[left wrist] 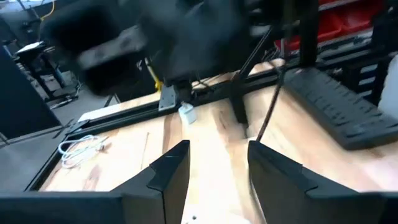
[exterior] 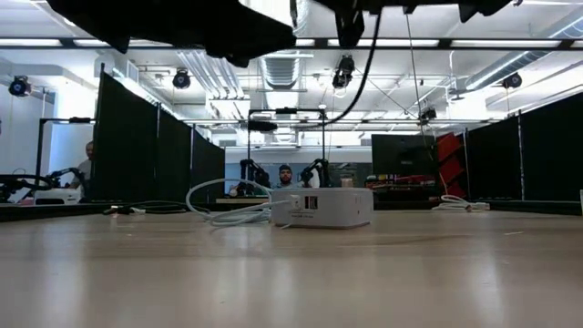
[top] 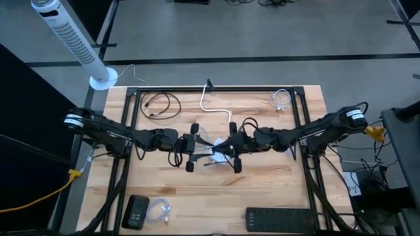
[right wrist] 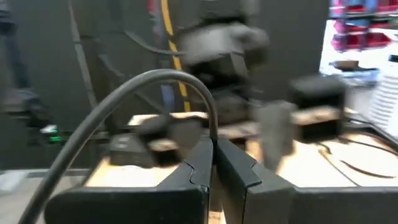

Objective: Plug in charger cables
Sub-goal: Insert the black charger cable into the black outlet

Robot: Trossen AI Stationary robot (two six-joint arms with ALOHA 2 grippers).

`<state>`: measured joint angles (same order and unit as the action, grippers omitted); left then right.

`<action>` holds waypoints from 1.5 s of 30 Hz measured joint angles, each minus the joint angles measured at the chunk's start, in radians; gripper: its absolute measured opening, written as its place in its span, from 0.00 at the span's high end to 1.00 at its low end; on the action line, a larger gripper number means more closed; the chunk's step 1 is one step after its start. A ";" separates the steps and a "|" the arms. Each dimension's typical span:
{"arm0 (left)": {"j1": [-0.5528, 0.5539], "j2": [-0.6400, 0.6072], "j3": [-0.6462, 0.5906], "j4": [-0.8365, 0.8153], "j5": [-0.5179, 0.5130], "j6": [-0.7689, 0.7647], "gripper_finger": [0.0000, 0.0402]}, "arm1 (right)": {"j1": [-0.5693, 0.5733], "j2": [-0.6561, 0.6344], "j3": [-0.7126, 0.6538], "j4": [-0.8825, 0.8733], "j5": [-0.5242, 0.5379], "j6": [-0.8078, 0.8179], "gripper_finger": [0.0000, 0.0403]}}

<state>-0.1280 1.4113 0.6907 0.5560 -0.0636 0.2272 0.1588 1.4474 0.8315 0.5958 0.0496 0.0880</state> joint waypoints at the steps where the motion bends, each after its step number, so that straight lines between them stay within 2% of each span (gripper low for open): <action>1: 0.000 -0.001 0.000 0.002 -0.001 0.001 0.61 | 0.005 0.000 0.000 0.001 -0.015 0.004 1.00; 7: -0.001 -0.003 0.000 0.005 0.002 0.008 0.58 | 0.026 0.000 0.000 0.000 -0.030 0.006 1.00; 13: -0.001 -0.003 0.000 0.038 0.062 0.007 0.57 | 0.024 0.001 0.000 0.036 -0.018 0.009 1.00; 19: -0.002 -0.003 0.000 0.047 0.074 0.003 0.60 | 0.024 0.013 0.000 0.077 -0.024 0.061 1.00; 26: -0.002 0.028 0.000 0.093 0.084 0.003 0.65 | 0.024 0.077 0.000 0.165 -0.079 0.138 1.00; 33: -0.002 0.047 0.000 0.115 0.147 0.002 0.68 | 0.021 0.074 0.000 0.166 -0.015 0.054 1.00; 45: -0.016 0.022 0.000 0.118 0.163 -0.004 0.72 | 0.017 0.070 0.000 0.089 0.060 0.008 1.00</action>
<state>-0.1444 1.4334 0.6911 0.6735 0.0990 0.2234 0.1761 1.5169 0.8314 0.6850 0.1091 0.0963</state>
